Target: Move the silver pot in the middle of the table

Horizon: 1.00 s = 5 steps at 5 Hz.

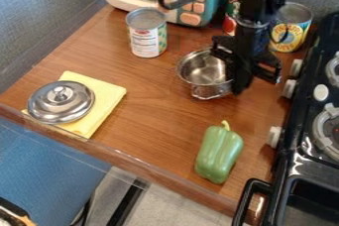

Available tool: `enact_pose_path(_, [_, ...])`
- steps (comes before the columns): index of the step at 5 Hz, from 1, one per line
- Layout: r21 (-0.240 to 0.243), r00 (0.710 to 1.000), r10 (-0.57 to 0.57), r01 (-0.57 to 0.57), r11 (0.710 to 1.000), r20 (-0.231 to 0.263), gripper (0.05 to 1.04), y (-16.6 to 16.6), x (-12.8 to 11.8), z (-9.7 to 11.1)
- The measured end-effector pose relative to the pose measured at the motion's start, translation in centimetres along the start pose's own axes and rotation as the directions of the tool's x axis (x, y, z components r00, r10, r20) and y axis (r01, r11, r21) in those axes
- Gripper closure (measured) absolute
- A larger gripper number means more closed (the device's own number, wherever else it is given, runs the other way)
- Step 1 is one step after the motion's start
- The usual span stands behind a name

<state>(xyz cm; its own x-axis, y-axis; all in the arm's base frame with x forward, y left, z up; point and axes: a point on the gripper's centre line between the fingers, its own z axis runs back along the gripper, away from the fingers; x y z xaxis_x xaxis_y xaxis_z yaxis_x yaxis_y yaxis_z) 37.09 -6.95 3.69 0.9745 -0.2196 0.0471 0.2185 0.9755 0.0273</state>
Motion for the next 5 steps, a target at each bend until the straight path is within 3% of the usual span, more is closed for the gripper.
enact_pose_path(1, [-0.001, 1.0, -0.008, 0.008, 1.0, 0.0, 0.97, 0.0, 0.0, 0.0])
enact_pose_path(2, [-0.011, 1.0, -0.027, 0.027, 1.0, -0.013, 0.785, -0.3, -0.2, 0.0])
enact_pose_path(3, [-0.003, 0.999, -0.043, 0.043, 0.999, -0.002, 0.495, -1.4, -0.2, 1.1])
enact_pose_path(4, [0.013, 0.998, -0.03, 0.029, 0.999, 0.048, 0.191, -1.6, -0.5, 4.1])
enact_pose_path(5, [0.018, 0.998, -0.005, 0.004, 1.0, 0.07, 0.071, -1.5, -1.3, 5.4])
